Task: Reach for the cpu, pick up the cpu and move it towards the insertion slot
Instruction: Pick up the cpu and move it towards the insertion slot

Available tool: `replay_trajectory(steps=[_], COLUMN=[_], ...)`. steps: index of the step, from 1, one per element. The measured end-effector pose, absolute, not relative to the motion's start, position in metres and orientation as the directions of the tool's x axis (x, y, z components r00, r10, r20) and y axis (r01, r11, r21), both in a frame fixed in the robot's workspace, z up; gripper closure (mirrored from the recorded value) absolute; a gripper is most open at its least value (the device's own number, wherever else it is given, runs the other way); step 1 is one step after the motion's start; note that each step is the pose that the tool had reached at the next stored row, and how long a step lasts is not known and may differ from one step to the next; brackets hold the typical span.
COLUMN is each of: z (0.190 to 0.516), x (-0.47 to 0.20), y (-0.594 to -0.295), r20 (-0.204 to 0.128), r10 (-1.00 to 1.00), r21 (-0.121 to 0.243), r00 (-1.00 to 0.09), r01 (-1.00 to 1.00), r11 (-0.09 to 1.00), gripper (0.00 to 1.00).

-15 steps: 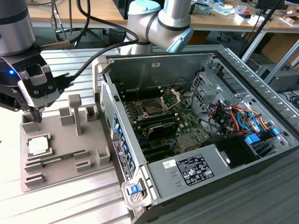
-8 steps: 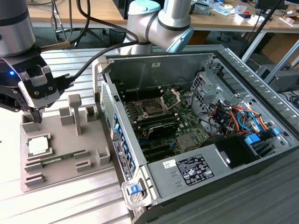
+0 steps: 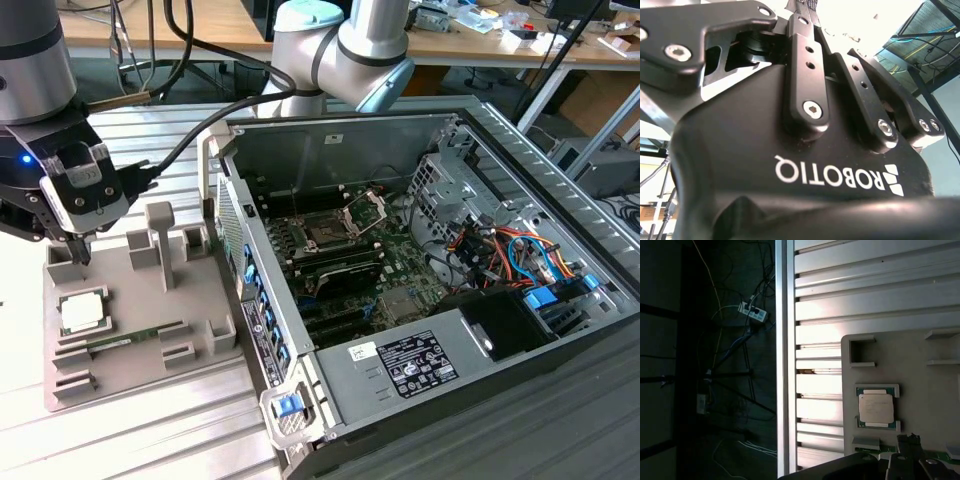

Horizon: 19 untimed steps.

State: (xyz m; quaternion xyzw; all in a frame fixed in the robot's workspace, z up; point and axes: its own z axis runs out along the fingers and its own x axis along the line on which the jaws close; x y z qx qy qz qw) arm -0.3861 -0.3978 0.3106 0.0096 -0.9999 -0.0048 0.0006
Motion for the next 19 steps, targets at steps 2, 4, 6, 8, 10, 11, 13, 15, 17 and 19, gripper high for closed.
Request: replay_trajectory(steps=[2,4,6,8,10,11,13,15,17,19], z=[0.3101,0.3095,0.3091,0.3086,0.3083,0.3081,0.3074,0.3069,0.3065,0.3061], x=[-0.3861,-0.3861,-0.3861,-0.3861,-0.3861,-0.3861,-0.3861,-0.3861,-0.3861,-0.3861], y=[-0.3978,-0.3978,-0.3978,-0.3978,-0.3978,-0.3978,-0.3978,-0.3978,-0.3978,-0.3978], r20=[0.001,0.001,0.001,0.001,0.001,0.001,0.001,0.001,0.001,0.001], r10=[-0.019,-0.019,-0.019,-0.019,-0.019,-0.019,-0.019,-0.019,-0.019,-0.019], r21=[0.010,0.009,0.009,0.009,0.009,0.009,0.009,0.009,0.009,0.009], r00=[-1.000,-1.000,-1.000,-1.000,-1.000,-1.000,-1.000,-1.000,-1.000,-1.000], r01=[-0.019,-0.019,-0.019,-0.019,-0.019,-0.019,-0.019,-0.019,-0.019,-0.019], r11=[1.000,1.000,1.000,1.000,1.000,1.000,1.000,1.000,1.000,1.000], gripper=[0.90,0.90,0.90,0.90,0.90,0.90,0.90,0.90,0.90,0.90])
